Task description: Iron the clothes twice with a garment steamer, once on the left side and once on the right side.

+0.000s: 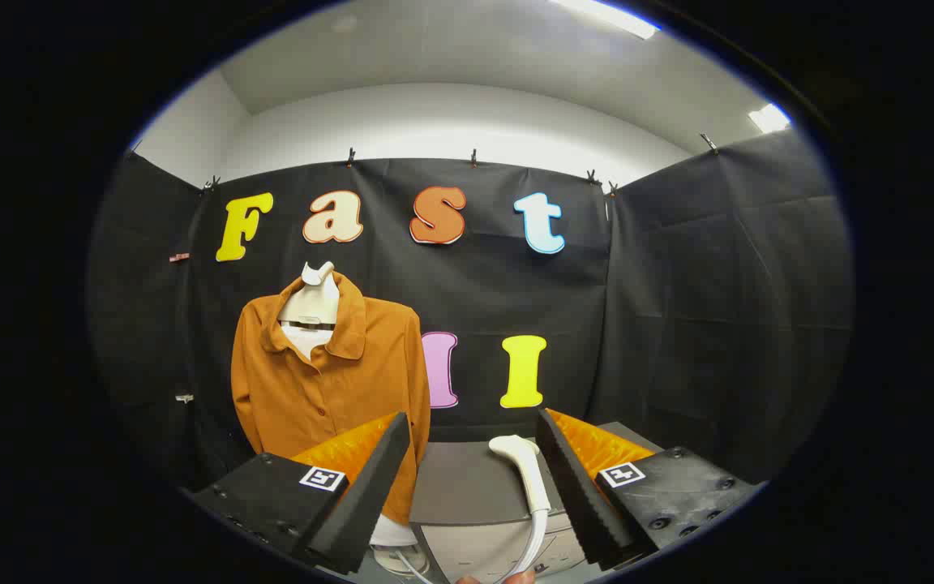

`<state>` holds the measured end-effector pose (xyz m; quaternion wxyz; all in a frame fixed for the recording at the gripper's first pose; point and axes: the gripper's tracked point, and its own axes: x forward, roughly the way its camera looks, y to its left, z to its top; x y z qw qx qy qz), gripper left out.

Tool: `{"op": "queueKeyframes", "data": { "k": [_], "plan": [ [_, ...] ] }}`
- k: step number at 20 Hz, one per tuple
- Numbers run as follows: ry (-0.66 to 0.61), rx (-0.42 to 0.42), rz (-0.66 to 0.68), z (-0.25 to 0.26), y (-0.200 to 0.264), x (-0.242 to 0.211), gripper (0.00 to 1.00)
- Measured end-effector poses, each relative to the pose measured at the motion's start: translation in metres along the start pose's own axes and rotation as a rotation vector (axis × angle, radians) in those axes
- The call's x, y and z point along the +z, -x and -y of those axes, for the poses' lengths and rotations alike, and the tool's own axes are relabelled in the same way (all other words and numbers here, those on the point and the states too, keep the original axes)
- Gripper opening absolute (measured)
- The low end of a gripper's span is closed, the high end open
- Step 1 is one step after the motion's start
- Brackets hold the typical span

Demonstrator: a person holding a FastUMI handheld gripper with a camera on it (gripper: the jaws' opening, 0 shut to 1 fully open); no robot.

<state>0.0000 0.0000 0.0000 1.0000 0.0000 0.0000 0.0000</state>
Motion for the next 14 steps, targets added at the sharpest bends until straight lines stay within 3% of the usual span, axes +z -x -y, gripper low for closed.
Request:
{"op": "queueKeyframes", "data": {
  "k": [14],
  "plan": [
    [0.0, 0.022, -0.015, 0.011, -0.037, -0.005, 0.98]
  ]
}}
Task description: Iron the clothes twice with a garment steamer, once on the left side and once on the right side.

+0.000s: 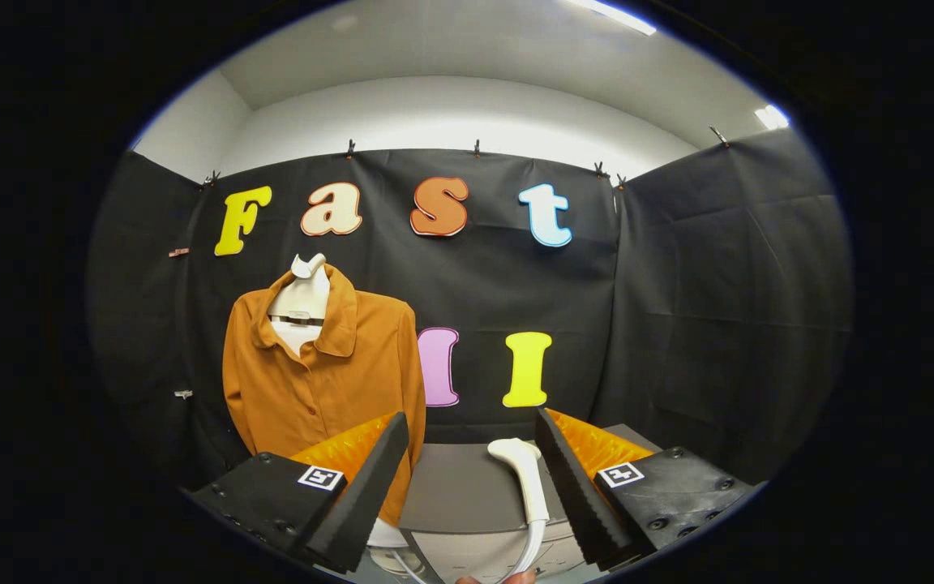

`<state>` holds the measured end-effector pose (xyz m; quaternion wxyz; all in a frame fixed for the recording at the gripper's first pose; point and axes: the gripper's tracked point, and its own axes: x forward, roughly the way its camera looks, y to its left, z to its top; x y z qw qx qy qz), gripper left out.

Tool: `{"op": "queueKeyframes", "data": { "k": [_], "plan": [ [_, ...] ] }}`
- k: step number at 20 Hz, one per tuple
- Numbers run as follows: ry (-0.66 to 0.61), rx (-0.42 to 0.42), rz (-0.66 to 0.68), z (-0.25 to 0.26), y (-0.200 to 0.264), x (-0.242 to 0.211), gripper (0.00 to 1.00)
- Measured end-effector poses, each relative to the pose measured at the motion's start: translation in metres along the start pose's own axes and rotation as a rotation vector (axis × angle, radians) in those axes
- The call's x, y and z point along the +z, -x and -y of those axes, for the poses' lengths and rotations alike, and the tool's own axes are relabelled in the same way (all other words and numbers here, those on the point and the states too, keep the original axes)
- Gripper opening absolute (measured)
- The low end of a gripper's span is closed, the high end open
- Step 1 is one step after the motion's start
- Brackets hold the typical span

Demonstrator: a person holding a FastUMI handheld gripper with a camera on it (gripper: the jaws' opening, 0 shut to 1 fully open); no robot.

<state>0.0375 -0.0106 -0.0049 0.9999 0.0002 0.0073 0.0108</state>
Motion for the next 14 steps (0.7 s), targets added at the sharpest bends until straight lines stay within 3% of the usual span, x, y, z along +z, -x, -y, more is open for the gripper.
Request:
{"op": "queueKeyframes", "data": {
  "k": [14],
  "plan": [
    [-0.011, 0.015, -0.074, 0.031, -0.048, -0.033, 0.98]
  ]
}}
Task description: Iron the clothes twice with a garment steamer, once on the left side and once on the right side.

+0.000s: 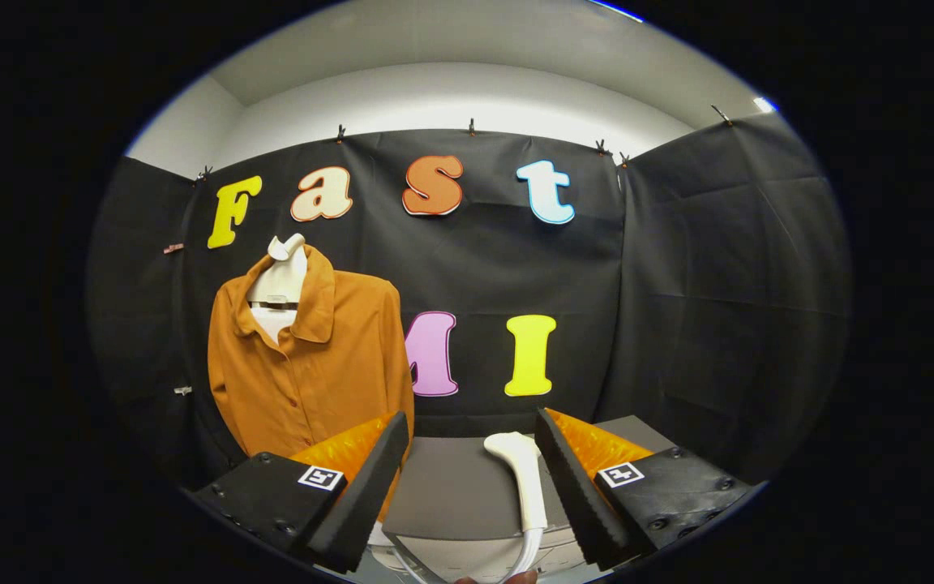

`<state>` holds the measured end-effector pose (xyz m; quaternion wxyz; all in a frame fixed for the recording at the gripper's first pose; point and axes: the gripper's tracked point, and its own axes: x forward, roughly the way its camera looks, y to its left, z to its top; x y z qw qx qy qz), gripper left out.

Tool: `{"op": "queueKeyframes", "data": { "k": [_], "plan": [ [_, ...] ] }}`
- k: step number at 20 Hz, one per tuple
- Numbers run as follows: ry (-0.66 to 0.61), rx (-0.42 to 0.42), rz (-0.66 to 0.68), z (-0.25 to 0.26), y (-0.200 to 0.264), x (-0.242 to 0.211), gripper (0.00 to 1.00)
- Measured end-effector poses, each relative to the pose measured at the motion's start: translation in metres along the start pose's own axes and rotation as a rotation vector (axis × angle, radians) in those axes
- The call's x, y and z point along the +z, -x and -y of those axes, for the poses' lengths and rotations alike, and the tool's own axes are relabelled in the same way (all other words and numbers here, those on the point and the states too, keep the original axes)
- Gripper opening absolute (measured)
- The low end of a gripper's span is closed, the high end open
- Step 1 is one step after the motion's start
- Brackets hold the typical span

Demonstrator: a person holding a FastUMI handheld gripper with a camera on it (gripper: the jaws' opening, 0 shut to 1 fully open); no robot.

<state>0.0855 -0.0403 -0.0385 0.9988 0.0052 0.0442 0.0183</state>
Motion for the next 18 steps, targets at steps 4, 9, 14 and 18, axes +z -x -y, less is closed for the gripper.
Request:
{"op": "queueKeyframes", "data": {
  "k": [4, 9, 14, 18],
  "plan": [
    [0.019, 0.003, -0.118, 0.015, -0.022, -0.032, 0.98],
    [-0.007, 0.027, -0.279, 0.029, -0.055, -0.074, 0.98],
    [-0.018, 0.034, -0.495, 0.052, -0.096, -0.139, 0.99],
    [-0.02, 0.027, -0.648, 0.075, -0.121, -0.191, 0.99]
  ]
}}
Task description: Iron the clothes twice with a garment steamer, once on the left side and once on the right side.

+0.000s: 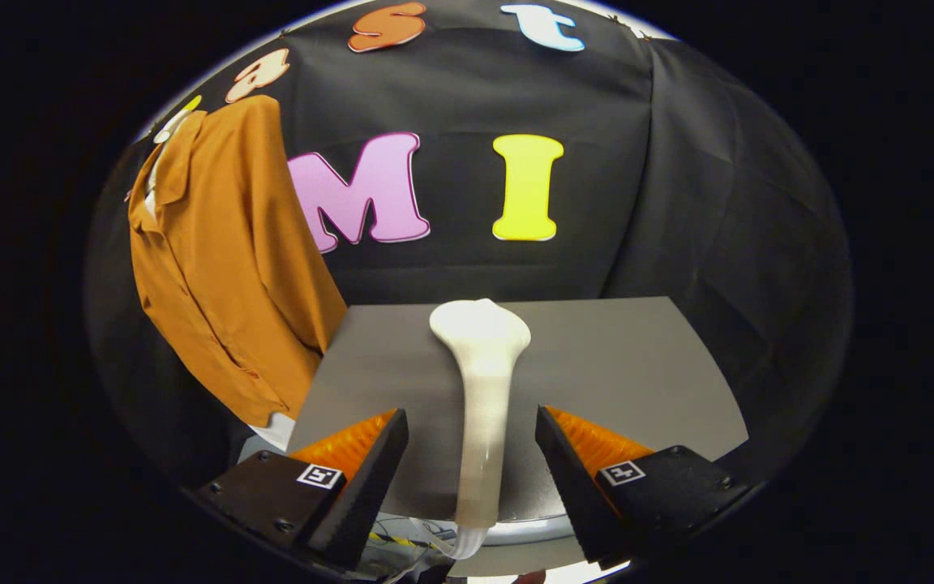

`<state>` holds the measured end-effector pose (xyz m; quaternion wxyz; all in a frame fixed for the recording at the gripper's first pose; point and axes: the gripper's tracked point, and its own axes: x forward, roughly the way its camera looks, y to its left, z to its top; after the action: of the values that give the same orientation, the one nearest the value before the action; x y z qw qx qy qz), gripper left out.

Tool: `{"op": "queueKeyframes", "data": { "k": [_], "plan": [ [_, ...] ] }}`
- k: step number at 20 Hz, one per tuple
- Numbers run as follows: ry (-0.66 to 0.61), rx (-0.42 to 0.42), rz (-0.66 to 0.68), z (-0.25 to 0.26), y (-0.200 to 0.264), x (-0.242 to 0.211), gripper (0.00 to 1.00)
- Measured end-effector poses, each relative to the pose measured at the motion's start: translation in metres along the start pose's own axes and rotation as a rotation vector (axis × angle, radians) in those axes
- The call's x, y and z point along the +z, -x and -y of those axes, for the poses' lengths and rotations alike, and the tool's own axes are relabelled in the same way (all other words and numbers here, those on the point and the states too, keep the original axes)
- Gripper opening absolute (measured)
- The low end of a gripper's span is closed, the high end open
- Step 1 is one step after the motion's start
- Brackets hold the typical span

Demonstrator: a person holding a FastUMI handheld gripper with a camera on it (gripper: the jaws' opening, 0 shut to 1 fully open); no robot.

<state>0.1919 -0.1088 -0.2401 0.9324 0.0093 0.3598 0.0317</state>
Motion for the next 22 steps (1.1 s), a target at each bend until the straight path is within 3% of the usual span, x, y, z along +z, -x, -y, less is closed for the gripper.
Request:
{"op": "queueKeyframes", "data": {
  "k": [5, 6, 8, 10, 11, 15, 18, 22],
  "plan": [
    [-0.083, 0.069, -0.09, 0.002, -0.029, -0.017, 0.96],
    [-0.092, 0.076, -0.118, 0.002, -0.034, -0.023, 0.82],
    [-0.092, 0.082, -0.163, 0.002, -0.04, -0.036, 0.76],
    [-0.095, 0.082, -0.212, 0.002, -0.051, -0.054, 0.55],
    [-0.092, 0.098, -0.171, -0.003, -0.038, -0.04, 0.45],
    [-0.146, 0.12, -0.097, 0.002, -0.044, -0.037, 0.28],
    [-0.192, 0.114, -0.035, 0.007, -0.029, -0.025, 0.28],
    [-0.213, 0.039, 0.105, 0.018, 0.011, -0.017, 0.28]
  ]
}}
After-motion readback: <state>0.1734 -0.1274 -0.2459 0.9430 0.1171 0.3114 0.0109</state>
